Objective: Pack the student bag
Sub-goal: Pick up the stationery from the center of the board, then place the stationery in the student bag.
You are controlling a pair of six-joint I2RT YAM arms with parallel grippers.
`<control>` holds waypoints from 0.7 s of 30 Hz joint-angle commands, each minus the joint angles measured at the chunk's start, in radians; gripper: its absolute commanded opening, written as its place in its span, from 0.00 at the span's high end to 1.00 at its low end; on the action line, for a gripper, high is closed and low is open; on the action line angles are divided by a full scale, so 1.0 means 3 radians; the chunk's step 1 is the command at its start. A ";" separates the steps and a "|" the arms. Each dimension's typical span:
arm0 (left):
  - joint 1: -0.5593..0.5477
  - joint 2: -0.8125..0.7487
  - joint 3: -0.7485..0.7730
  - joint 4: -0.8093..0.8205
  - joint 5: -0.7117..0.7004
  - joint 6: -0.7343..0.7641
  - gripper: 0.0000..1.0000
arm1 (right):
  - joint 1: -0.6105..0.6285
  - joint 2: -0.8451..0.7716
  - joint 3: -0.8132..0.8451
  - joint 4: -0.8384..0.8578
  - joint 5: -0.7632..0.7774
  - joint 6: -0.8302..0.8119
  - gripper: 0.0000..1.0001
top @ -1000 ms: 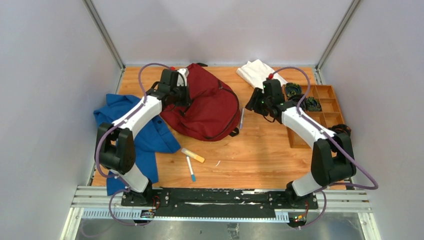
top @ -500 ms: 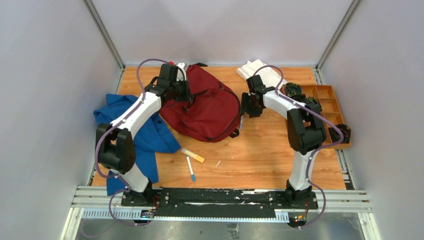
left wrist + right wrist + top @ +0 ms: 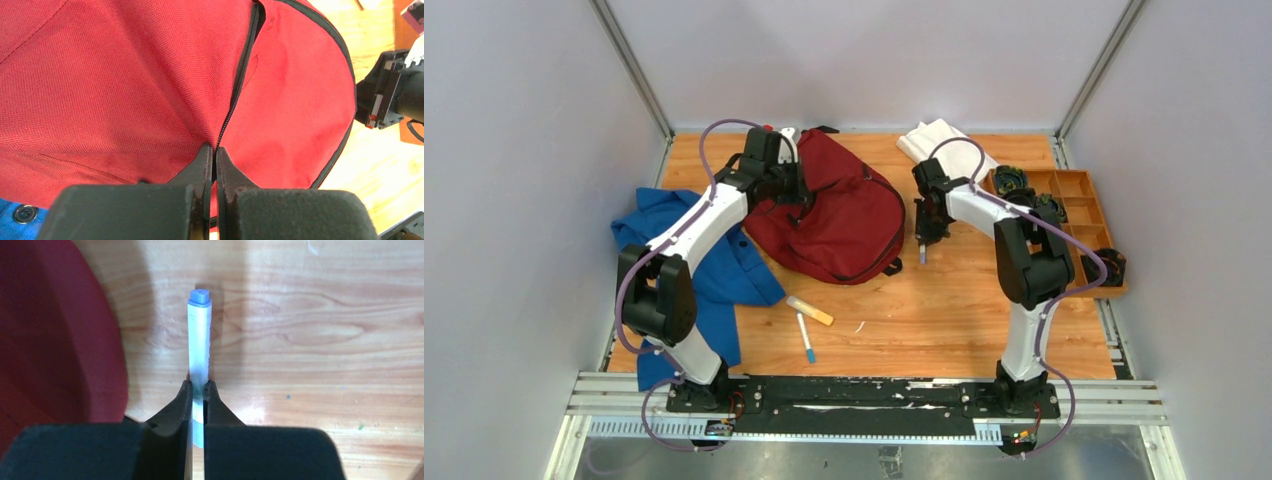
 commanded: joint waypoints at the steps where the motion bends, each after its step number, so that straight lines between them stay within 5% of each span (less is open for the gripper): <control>1: 0.0004 0.0036 0.0093 -0.0020 0.0184 -0.0017 1.00 | 0.0011 -0.0199 -0.0245 -0.0217 -0.0029 -0.0088 1.00; 10: 0.0005 0.0049 0.0172 -0.0016 0.0111 0.0001 1.00 | -0.0028 -0.0801 0.0087 -0.0445 -0.0585 -0.0278 1.00; 21: 0.0012 0.0196 0.0707 -0.0285 -0.0053 0.0172 1.00 | 0.0494 -0.0333 0.0969 -0.0183 -0.1815 0.0098 1.00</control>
